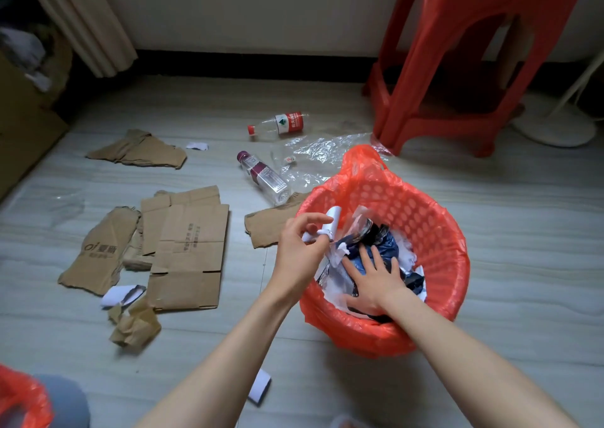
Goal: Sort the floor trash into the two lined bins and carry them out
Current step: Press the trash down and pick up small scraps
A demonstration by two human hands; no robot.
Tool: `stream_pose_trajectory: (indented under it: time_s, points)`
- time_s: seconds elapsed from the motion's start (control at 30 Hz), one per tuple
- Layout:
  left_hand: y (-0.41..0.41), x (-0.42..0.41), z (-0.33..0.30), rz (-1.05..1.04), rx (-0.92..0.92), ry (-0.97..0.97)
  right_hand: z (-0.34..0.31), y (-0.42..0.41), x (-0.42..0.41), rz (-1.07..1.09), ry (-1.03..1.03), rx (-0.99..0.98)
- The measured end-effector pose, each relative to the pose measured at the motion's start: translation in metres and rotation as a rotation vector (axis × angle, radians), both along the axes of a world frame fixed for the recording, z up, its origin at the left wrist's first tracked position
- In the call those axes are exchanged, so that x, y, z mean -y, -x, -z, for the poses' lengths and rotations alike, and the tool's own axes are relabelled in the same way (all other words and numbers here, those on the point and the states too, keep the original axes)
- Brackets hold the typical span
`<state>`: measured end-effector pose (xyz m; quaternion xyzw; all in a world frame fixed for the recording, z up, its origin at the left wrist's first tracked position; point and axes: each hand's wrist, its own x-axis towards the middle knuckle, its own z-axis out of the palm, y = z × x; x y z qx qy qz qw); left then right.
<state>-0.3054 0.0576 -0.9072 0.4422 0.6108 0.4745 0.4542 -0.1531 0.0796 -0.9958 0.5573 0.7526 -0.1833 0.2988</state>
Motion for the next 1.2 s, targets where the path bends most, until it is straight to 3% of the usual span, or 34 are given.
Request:
stream_pose_trajectory:
  time_s: [0.17, 0.27, 0.4, 0.53, 0.63, 0.7, 0.83, 0.9, 1.07, 1.2]
  points:
    - [0.006, -0.010, 0.005, -0.026, 0.162, 0.097, 0.008, 0.002, -0.009, -0.002, 0.058, -0.017]
    - [0.009, -0.009, 0.001, -0.057, 0.220, 0.125, -0.010, 0.000, -0.008, 0.087, 0.062, -0.128]
    - [0.008, -0.009, -0.007, -0.085, 0.269, 0.115, -0.045, -0.003, -0.004, 0.290, -0.155, -0.383]
    - [0.001, -0.006, -0.013, -0.016, 0.134, 0.053, -0.080, -0.012, -0.008, 0.393, -0.511, -0.602]
    - [-0.007, -0.004, -0.013, 0.088, -0.138, -0.113, -0.107, -0.013, -0.013, 0.425, -0.702, -0.793]
    - [-0.012, -0.004, -0.015, 0.166, -0.302, -0.269, -0.123, -0.009, -0.018, 0.584, -0.622, -0.940]
    - [-0.010, -0.003, -0.026, 0.272, -0.419, -0.426, -0.138, 0.005, -0.028, 1.079, -0.089, -1.271]
    - [-0.001, 0.001, -0.035, 0.297, -0.434, -0.450, -0.143, 0.012, -0.029, 1.191, 0.100, -1.373]
    - [0.037, 0.016, -0.064, 0.253, -0.500, -0.379, -0.164, 0.058, -0.028, 1.112, 0.115, -1.453]
    - [0.091, 0.034, -0.084, -0.064, -0.798, -0.138, -0.194, 0.117, -0.006, 0.809, 0.119, -1.495]
